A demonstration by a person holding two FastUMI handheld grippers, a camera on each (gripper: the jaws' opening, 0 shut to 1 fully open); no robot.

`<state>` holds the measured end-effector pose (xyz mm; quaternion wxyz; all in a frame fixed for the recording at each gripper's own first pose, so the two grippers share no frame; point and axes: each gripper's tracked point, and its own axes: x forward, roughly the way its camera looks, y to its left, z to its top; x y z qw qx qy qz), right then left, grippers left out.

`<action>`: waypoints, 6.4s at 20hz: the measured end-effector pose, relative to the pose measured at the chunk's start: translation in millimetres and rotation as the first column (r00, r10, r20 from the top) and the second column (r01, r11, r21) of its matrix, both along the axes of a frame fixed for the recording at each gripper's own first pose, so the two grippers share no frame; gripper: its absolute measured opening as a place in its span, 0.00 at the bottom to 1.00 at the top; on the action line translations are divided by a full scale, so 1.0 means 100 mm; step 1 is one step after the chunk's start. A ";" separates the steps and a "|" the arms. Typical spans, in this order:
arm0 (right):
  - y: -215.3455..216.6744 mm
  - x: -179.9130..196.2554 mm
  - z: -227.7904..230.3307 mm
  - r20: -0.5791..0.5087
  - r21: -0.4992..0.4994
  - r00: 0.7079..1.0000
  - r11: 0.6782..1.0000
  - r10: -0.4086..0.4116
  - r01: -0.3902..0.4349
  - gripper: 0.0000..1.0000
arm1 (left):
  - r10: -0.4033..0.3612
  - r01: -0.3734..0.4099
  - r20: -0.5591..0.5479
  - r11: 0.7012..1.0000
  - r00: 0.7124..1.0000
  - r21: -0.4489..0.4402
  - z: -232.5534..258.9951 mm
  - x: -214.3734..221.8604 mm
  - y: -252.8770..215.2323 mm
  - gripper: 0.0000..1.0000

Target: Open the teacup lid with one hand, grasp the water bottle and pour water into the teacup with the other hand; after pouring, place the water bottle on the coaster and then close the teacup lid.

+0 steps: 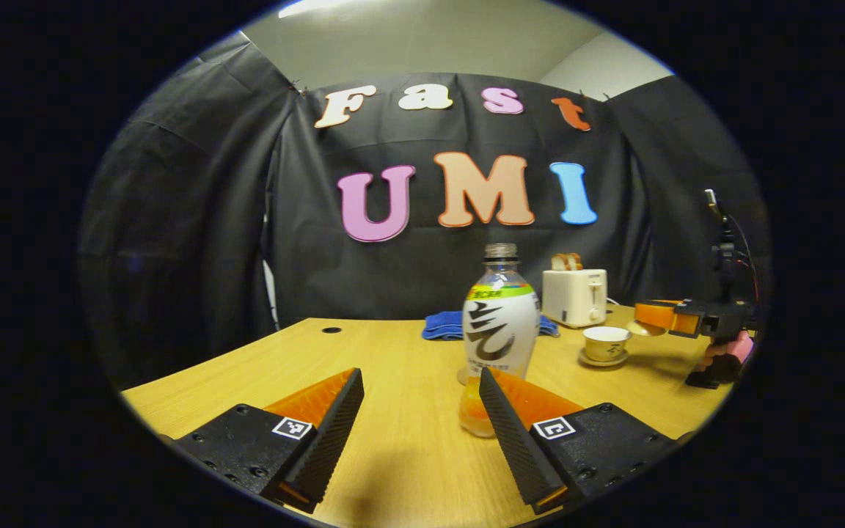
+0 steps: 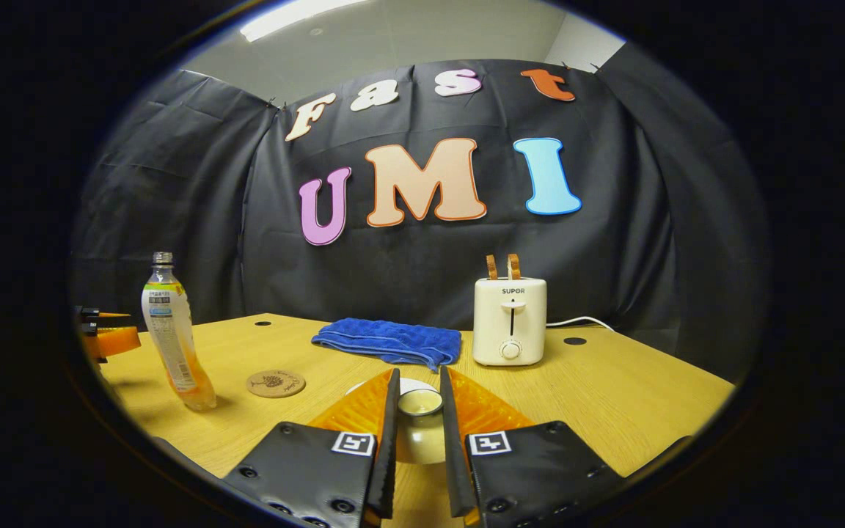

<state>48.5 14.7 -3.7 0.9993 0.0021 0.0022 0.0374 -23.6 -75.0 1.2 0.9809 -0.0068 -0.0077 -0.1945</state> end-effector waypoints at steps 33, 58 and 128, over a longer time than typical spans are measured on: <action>-0.60 -0.41 0.04 0.008 -0.002 0.995 0.995 -0.104 0.104 0.32 | -0.153 0.160 -0.204 0.987 0.967 0.018 -0.24 0.60 -1.06 0.59; -1.32 -0.42 0.07 0.010 -0.007 0.963 0.963 -0.268 0.269 0.31 | -0.050 0.039 -0.016 0.491 0.999 0.870 -0.30 1.18 -1.42 0.53; -1.43 -0.43 0.07 0.010 -0.008 0.957 0.957 -0.290 0.290 0.31 | -0.147 0.056 -0.034 0.146 0.988 0.988 -0.08 1.24 -1.60 0.53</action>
